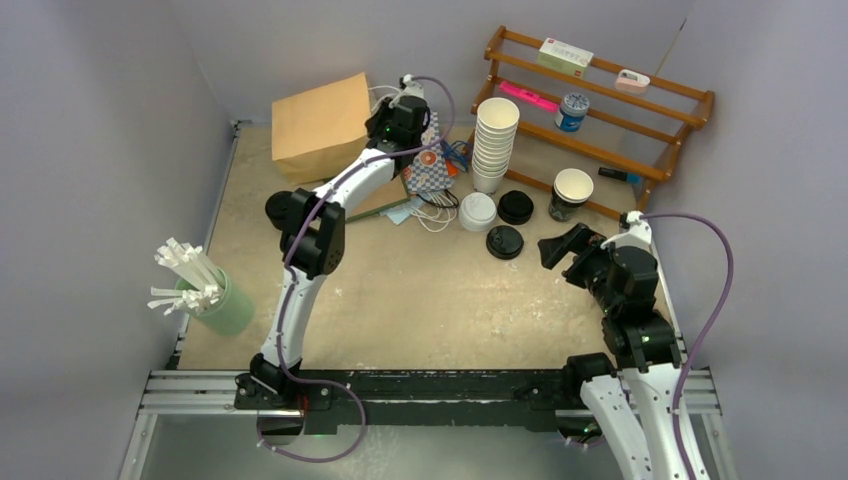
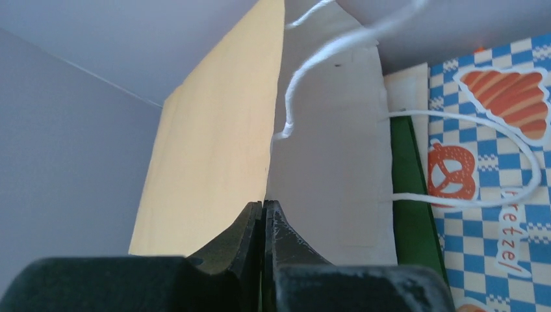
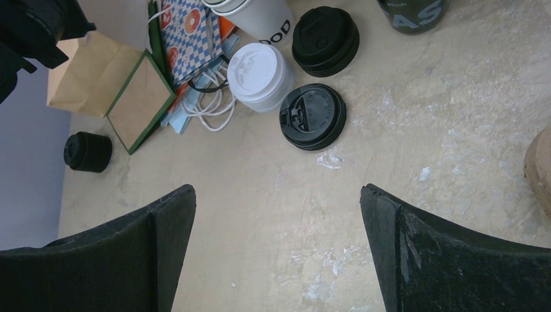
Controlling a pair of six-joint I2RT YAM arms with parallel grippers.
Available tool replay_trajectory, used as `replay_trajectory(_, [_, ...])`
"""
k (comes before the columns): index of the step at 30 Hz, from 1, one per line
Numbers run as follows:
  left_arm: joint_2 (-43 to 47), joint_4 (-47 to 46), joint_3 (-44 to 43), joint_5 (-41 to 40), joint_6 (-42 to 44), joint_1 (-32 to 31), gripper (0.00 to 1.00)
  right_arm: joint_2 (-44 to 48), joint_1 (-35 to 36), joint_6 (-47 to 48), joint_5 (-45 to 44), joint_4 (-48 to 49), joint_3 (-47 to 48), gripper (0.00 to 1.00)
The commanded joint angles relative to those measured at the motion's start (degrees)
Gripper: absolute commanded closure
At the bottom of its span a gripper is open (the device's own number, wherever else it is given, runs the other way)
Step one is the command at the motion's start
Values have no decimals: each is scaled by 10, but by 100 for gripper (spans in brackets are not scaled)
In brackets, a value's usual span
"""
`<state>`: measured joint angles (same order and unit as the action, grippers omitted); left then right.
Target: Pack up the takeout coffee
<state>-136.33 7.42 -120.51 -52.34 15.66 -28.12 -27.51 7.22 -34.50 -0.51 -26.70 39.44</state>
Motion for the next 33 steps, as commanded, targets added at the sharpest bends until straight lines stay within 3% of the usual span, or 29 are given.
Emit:
replay_trajectory(1, [32,-115,-29,-45,80,-4,100,-8,1,10,1,15,22,2])
replay_trajectory(11, [86,-200,-74,-41,153,-4,100,-7,1,13,4,14,41,2])
replay_trajectory(16, [152,-200,-52,-21,139,-4,100,-6,1,18,22,14,47,2])
replay_trajectory(20, [241,-151,-12,33,59,-4,100,-4,1,22,35,14,50,2])
replay_trajectory(26, [378,-29,53,175,-90,-4,100,-15,1,39,53,9,69,2])
replay_trajectory(33, [558,-5,232,363,-216,-4,100,-37,1,48,70,-9,107,2])
